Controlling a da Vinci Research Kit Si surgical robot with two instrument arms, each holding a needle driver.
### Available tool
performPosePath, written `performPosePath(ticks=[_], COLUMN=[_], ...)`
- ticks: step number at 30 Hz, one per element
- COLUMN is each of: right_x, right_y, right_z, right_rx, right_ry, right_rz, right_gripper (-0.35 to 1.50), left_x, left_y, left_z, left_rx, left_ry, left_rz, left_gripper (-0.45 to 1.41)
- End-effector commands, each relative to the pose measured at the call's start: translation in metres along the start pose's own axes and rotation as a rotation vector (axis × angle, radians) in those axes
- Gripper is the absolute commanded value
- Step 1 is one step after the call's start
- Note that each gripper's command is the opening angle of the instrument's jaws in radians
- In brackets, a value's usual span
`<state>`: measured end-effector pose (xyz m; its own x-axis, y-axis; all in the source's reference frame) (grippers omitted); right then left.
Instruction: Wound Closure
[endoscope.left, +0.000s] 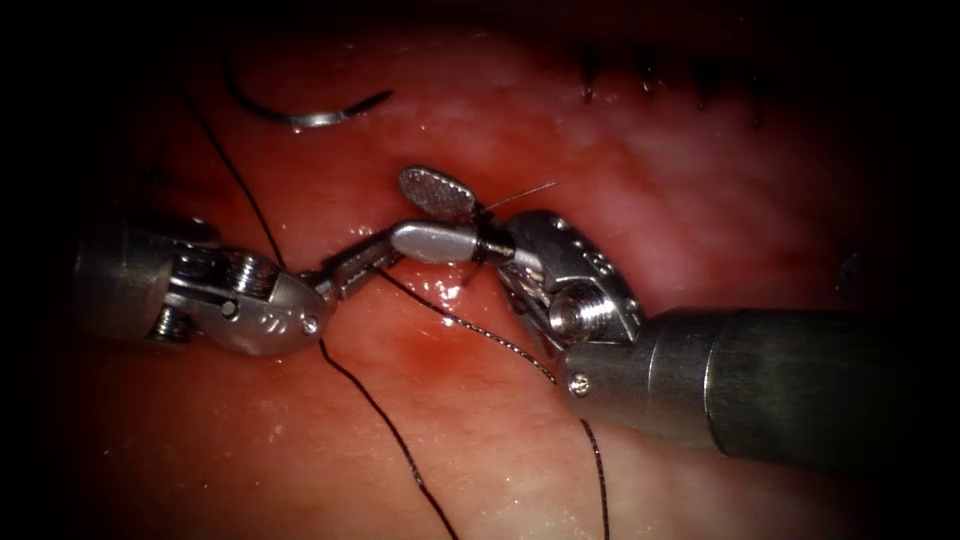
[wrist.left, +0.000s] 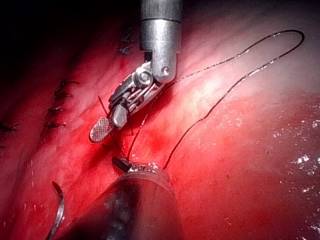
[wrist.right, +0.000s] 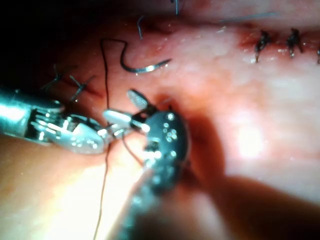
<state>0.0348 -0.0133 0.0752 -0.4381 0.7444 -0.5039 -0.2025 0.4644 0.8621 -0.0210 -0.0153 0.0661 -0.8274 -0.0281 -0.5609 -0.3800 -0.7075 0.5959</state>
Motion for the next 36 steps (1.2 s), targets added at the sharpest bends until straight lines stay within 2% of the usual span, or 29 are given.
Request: performPosePath(ticks=[1,6,11,19,23,28,36], right_x=[-0.0006,0.0004,-0.0002,-0.0009,-0.0012,-0.0020,-0.0016], right_y=[0.0001,-0.0001,-0.0012,-0.0022,-0.0030,-0.0036,-0.0026], right_z=[0.0006,0.0018,0.0019,0.0010,0.0003,-0.0011,-0.0027], right_rx=[-0.018,-0.142,-0.237,-0.240,-0.274,-0.353,-0.433], right_ry=[-0.009,-0.039,-0.116,-0.134,-0.153,-0.171,-0.168], right_rz=[-0.014,-0.040,-0.056,-0.120,-0.160,-0.193,-0.211], right_gripper=[0.74,0.73,0.68,0.68,0.58,0.36,0.27], left_x=[0.0001,0.0001,0.0008,0.0013,0.0016,0.0031,0.0042], left_y=[0.0005,0.0005,0.0005,0.0006,0.0006,0.0013,0.0016], left_z=[0.0001,-0.0006,-0.0005,-0.0003,0.0000,0.0008,0.0018], left_rx=[0.004,0.017,0.008,-0.004,-0.020,-0.043,-0.056], left_ry=[-0.005,-0.032,-0.022,0.006,0.008,0.015,0.016], left_rz=[-0.008,-0.042,-0.048,-0.053,-0.055,-0.057,-0.064], left_gripper=[-0.45,-0.45,-0.45,-0.45,-0.45,-0.45,-0.45])
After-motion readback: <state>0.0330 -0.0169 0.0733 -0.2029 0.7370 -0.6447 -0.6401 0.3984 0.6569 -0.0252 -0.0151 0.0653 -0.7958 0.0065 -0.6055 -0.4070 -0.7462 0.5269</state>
